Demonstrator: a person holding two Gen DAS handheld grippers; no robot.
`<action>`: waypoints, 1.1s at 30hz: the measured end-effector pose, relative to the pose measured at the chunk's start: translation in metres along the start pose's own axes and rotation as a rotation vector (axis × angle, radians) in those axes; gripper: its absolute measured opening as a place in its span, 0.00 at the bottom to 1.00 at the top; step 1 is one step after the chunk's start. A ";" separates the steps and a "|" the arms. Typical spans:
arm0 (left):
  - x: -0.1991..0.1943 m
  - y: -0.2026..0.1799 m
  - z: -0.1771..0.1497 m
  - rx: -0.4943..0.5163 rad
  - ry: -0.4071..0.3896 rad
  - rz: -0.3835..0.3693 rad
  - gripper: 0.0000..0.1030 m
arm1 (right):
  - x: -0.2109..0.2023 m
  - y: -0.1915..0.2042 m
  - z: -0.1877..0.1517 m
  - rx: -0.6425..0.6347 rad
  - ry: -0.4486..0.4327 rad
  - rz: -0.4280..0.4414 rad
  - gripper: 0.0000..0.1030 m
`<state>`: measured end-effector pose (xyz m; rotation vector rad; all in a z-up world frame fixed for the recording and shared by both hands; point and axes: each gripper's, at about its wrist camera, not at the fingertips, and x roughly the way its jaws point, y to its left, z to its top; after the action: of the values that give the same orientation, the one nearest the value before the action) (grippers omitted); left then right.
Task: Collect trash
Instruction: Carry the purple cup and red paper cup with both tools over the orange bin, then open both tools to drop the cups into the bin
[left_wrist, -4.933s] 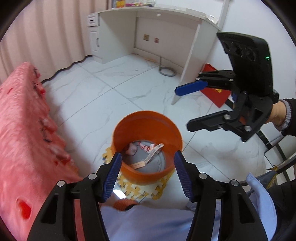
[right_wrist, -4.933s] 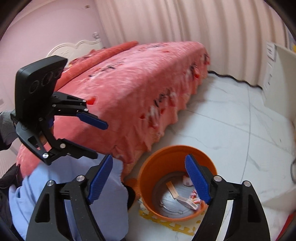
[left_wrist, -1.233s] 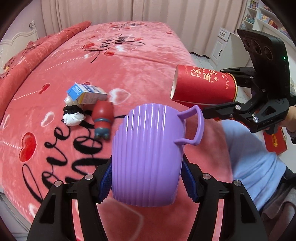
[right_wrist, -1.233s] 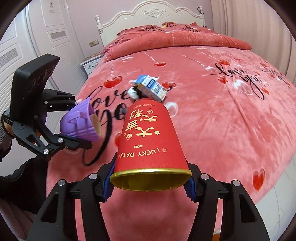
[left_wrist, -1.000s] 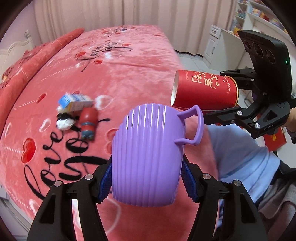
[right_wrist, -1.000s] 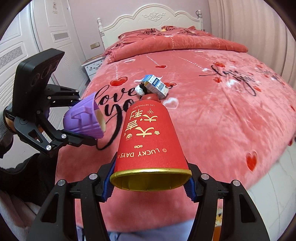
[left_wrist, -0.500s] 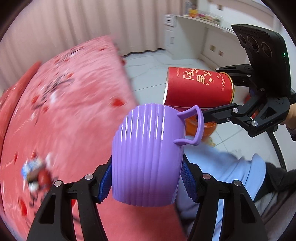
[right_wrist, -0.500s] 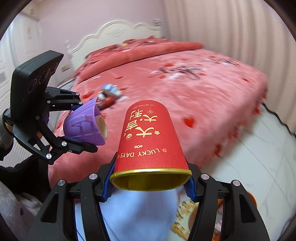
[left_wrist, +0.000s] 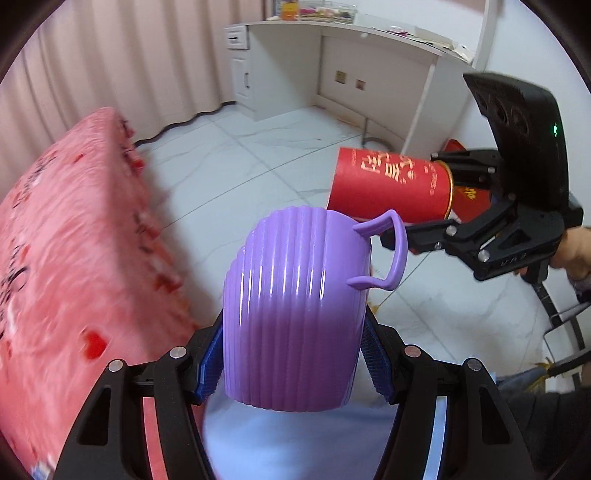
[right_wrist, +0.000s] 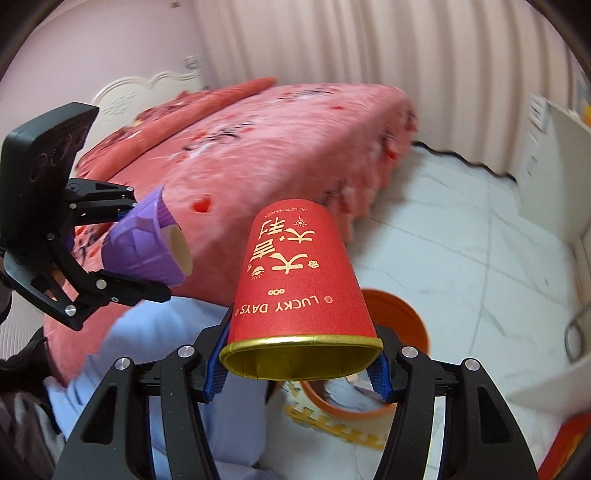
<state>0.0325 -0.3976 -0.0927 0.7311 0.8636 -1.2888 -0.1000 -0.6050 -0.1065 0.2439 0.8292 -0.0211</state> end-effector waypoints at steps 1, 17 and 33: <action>0.008 -0.001 0.004 0.002 0.004 -0.010 0.64 | 0.001 -0.006 -0.003 0.011 0.003 -0.008 0.59; 0.114 -0.007 0.048 0.009 0.120 -0.092 0.64 | 0.065 -0.095 -0.036 0.179 0.088 -0.071 0.60; 0.138 -0.013 0.053 0.022 0.155 -0.058 0.72 | 0.096 -0.107 -0.042 0.217 0.119 -0.101 0.69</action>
<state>0.0353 -0.5134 -0.1857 0.8369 1.0027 -1.3075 -0.0777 -0.6920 -0.2265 0.4109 0.9584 -0.1933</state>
